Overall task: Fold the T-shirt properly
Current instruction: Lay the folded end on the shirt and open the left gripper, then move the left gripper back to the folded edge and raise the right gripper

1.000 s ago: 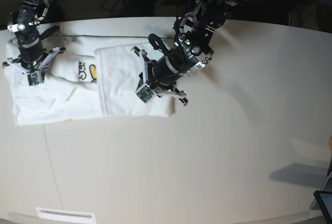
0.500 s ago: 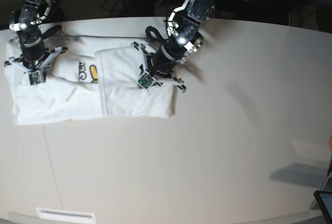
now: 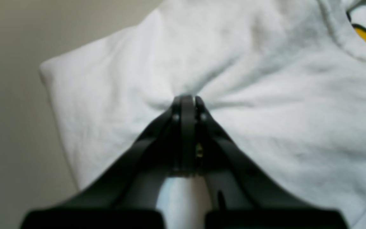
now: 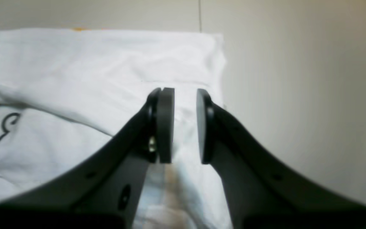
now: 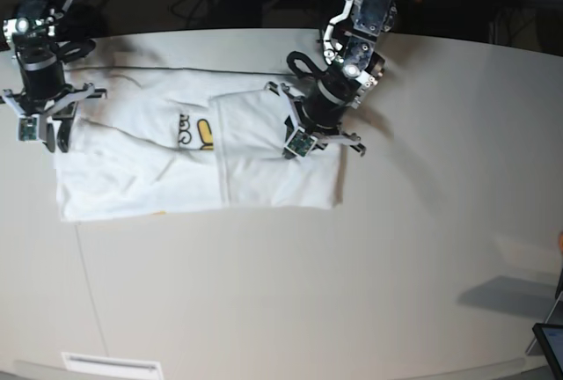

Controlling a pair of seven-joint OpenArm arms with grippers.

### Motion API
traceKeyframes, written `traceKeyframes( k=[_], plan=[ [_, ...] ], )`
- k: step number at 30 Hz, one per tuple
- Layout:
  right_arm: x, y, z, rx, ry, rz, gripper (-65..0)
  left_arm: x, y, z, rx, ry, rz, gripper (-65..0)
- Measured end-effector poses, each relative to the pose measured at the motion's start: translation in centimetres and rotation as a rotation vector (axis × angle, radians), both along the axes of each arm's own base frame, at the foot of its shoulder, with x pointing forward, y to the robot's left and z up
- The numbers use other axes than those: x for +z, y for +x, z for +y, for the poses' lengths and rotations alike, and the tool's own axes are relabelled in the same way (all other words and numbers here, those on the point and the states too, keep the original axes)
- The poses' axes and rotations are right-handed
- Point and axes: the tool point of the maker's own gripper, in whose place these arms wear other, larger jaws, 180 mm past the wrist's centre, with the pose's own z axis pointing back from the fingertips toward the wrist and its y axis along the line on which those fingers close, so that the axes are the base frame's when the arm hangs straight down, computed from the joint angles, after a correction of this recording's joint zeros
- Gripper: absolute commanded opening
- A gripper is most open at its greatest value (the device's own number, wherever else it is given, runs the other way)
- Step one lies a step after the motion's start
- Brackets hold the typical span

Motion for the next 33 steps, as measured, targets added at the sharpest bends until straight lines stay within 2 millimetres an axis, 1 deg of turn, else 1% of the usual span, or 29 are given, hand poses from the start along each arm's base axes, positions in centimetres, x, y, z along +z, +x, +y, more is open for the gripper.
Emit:
traceKeyframes(
  k=[3, 5, 7, 10, 14, 18, 20, 22, 24, 27, 29, 31, 33],
  plan=[
    [-0.8, -0.7, -0.5, -0.02, 0.039, 0.061, -46.0, 0.2, -0.4, 1.4, 0.01, 0.037, -0.005, -65.0],
    [-0.6, -0.4, 0.0, 0.018, 0.069, 0.065, -44.3, 0.4, -0.8, 2.1, 0.003, 0.066, -0.001, -65.0],
    [-0.2, -0.2, 0.0, 0.043, 0.091, 0.058, -43.2, 0.5, -1.4, 2.8, -0.004, 0.087, 0.002, -65.0],
    [-0.9, -0.8, -0.4, 0.069, 0.089, 0.14, -39.6, 0.7, -1.5, 3.5, -0.014, 0.113, -0.003, -65.0],
    [-0.6, -0.6, -2.3, -0.001, 0.122, 0.187, -32.6, 0.9, -1.2, 3.9, -0.015, 0.127, -0.008, -65.0],
    [-0.7, -1.1, -4.4, -0.055, 0.12, 0.283, -31.5, 1.1, -0.9, 4.1, -0.011, 0.139, -0.009, -65.0],
    [-0.2, -0.8, -5.5, -0.069, 0.11, 0.317, -31.5, 1.3, -0.6, 4.4, -0.008, 0.151, -0.013, -65.0],
    [0.1, -0.2, -5.7, -0.057, 0.12, 0.33, -31.5, 1.6, -0.4, 4.5, -0.003, 0.156, -0.022, -65.0],
    [0.1, 0.3, -5.6, -0.046, 0.169, 0.329, -31.5, 2.5, 0.1, 5.0, 0.017, 0.145, -0.042, -65.0],
    [-1.1, 0.2, -5.6, -0.045, 0.216, 0.37, -31.5, 4.5, 1.1, 6.4, 0.065, 0.148, -0.097, -65.0],
    [-2.0, 0.5, -5.6, -0.026, 0.254, 0.384, -31.5, 5.8, 1.4, 6.7, 0.075, 0.144, -0.128, -65.0],
    [-3.7, 0.8, -5.2, 0.002, 0.302, 0.424, -31.3, 6.7, 1.1, 7.0, 0.09, 0.137, -0.145, -65.0],
    [-4.8, 0.8, -4.6, 0.029, 0.354, 0.447, -31.2, 7.1, 0.4, 8.7, 0.136, 0.149, -0.142, -65.0]
  ],
)
